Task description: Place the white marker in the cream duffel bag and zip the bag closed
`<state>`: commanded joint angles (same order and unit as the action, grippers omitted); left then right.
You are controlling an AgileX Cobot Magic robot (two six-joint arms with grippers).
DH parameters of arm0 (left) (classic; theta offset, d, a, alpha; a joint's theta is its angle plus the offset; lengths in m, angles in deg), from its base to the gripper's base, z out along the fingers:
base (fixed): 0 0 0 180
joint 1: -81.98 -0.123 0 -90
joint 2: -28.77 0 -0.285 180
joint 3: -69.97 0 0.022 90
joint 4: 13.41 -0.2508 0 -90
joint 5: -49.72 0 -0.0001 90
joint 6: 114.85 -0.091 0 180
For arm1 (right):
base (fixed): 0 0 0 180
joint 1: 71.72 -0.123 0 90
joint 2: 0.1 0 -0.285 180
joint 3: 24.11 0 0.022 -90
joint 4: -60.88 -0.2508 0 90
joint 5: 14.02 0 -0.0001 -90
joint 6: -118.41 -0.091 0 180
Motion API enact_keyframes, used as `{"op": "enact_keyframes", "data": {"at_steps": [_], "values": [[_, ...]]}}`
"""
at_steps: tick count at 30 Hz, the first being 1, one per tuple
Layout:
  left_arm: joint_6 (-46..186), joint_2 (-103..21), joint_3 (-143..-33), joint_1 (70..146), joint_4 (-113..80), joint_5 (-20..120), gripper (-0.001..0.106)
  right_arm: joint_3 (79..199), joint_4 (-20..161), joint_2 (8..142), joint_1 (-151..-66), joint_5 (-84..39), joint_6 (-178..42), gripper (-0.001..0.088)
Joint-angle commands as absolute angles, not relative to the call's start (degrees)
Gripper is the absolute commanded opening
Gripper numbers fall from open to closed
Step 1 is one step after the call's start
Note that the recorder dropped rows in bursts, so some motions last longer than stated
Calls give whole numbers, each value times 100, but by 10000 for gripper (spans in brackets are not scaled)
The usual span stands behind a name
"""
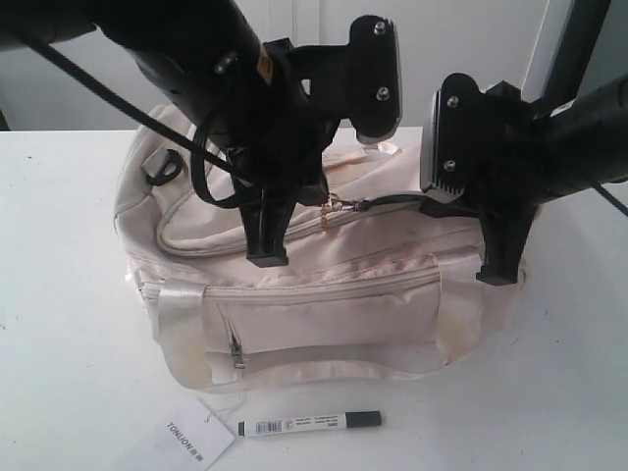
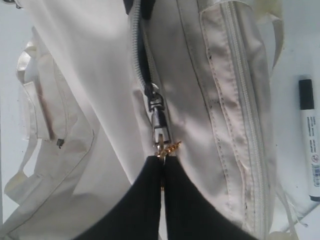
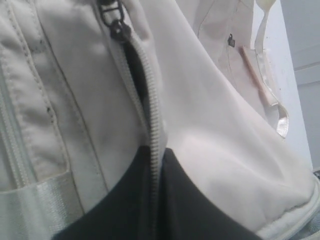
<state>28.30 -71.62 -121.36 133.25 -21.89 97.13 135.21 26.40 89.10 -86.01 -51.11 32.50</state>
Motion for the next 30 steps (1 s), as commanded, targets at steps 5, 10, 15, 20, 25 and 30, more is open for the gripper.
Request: {"op": "enact_keyframes", "data": {"at_steps": [5, 10, 15, 20, 25, 30], "values": [[2830, -7162, -12136, 13290, -2312, 9992, 0, 13521, 2640, 8910, -8601, -5148, 3250, 0], [2830, -7162, -12136, 13290, -2540, 10303, 0, 13521, 2640, 8910, -8601, -5148, 3250, 0], [2830, -7162, -12136, 13290, -2604, 10514, 0, 13521, 2640, 8910, -8601, -5148, 3250, 0], [3070, -7162, -12136, 13290, -2613, 10718, 0, 13521, 2640, 8910, -8601, -5148, 3250, 0], [3516, -7162, -12136, 13182, -2469, 10718, 0, 13521, 2640, 8910, -8601, -5148, 3250, 0], [3494, -7162, -12136, 12973, -2096, 10694, 0, 13521, 2640, 8910, -8601, -5160, 3250, 0]]}}
